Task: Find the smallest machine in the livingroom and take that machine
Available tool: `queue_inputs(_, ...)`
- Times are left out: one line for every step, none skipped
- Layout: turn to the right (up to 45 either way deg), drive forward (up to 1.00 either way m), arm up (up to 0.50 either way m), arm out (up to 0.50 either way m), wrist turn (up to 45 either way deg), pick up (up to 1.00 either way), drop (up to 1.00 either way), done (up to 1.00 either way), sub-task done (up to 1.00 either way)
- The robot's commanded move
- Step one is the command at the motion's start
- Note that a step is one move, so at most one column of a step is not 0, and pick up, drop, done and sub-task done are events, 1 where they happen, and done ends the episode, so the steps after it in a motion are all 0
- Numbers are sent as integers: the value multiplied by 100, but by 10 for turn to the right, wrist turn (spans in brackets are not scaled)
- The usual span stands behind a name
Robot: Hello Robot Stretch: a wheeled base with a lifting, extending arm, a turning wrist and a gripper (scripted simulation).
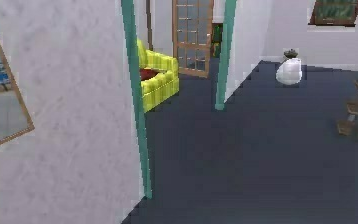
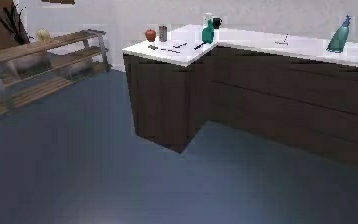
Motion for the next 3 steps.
queue_inputs(150, 0, 0, 0, 0, 0, 0, 0, 0)
queue_inputs(0, 100, 0, 0, 0, 0, 0, 0, 0)
queue_inputs(60, 0, 0, 0, 0, 0, 0, 0, 0)
